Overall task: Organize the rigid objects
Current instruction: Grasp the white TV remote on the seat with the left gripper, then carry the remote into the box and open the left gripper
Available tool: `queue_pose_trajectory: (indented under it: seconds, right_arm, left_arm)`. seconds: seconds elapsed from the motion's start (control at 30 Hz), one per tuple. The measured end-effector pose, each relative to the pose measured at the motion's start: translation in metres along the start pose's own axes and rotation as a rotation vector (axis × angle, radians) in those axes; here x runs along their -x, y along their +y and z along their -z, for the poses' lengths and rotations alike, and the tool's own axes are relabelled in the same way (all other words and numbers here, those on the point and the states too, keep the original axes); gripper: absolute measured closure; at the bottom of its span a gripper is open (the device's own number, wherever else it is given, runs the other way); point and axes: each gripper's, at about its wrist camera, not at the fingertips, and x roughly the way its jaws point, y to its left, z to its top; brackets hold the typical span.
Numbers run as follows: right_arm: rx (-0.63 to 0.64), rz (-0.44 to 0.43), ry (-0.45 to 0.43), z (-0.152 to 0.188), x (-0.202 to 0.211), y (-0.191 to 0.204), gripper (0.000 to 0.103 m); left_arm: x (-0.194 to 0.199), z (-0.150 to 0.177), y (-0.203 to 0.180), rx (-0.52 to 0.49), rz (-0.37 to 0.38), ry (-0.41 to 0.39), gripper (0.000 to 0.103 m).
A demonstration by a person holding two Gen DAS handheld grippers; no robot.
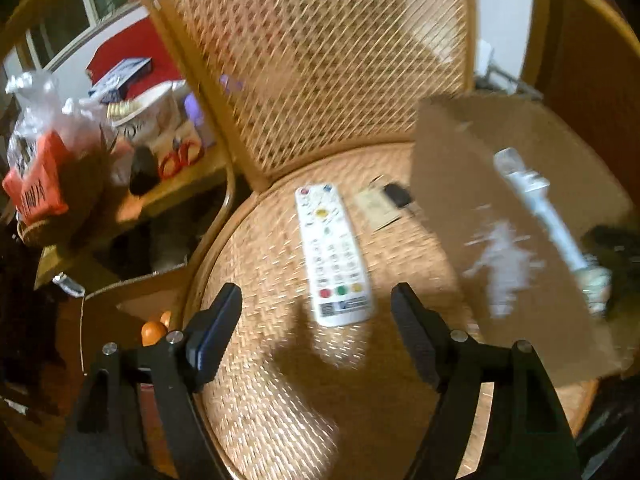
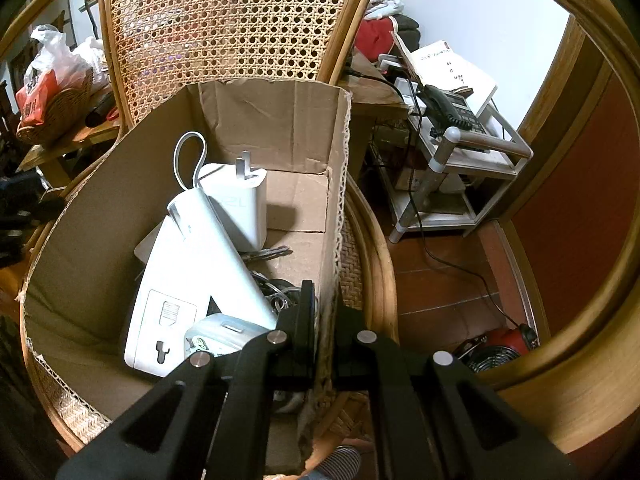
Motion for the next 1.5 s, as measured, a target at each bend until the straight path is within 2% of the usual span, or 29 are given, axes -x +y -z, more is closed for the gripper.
queue_pose_trajectory:
  seconds: [0.17,0.33,0.53,0.57,0.6,0.63,0.7,0.73,0.8,0.93,1.2,1.27,1.5]
  right_arm:
    - [0.0,0.0,-0.001,0.0,0.0,0.0,0.096]
    - [0.003,-0.001,-0.002,-0.001,0.0,0.001,0.096]
    - [-0.001,-0.004,-0.006,-0.002,0.0,0.0,0.096]
    - [-0.001,-0.004,-0.005,-0.002,0.0,-0.001,0.096]
    - [-0.001,-0.004,-0.005,-0.002,0.0,-0.001,0.096]
    - [-0.001,-0.004,-0.006,-0.002,0.0,-0.001,0.096]
    - [-0.002,-0.004,-0.006,-0.002,0.0,-0.001,0.096]
    - [-0.002,-0.004,-0.006,-0.002,0.0,-0.001,0.096]
    - [-0.002,-0.005,-0.007,-0.002,0.0,-0.001,0.096]
    - [-0.004,-0.006,-0.008,-0.003,0.0,-0.001,0.096]
    - [-0.006,-0.006,-0.008,-0.003,0.0,-0.002,0.096]
    - [-0.009,-0.006,-0.009,-0.002,0.0,-0.003,0.096]
    - [-0.013,-0.008,-0.013,-0.001,0.0,-0.005,0.096]
  left_arm:
    - [-0.04,-0.007,-0.001,0.02,0.049,0.054,0.028]
    - [-0.073,-0.027,-0.009,0.019,0.064,0.087,0.028]
    - [-0.088,-0.034,-0.011,0.047,0.066,0.102,0.027]
    - [-0.09,-0.035,-0.011,0.056,0.069,0.106,0.03]
    - [-0.09,-0.035,-0.011,0.065,0.091,0.103,0.037]
    - [-0.088,-0.036,-0.011,0.066,0.101,0.091,0.041]
    - [-0.085,-0.035,-0.013,0.05,0.091,0.072,0.061]
    - [-0.084,-0.035,-0.013,0.049,0.099,0.078,0.063]
    - [-0.08,-0.034,-0.014,0.046,0.103,0.092,0.064]
    - [-0.063,-0.03,-0.007,0.061,0.108,0.072,0.064]
    - [0.003,-0.044,-0.011,0.042,0.142,0.002,0.064]
    - [0.018,-0.05,-0.019,0.056,0.143,-0.023,0.064]
    - [0.052,-0.061,-0.079,0.025,0.214,-0.07,0.064]
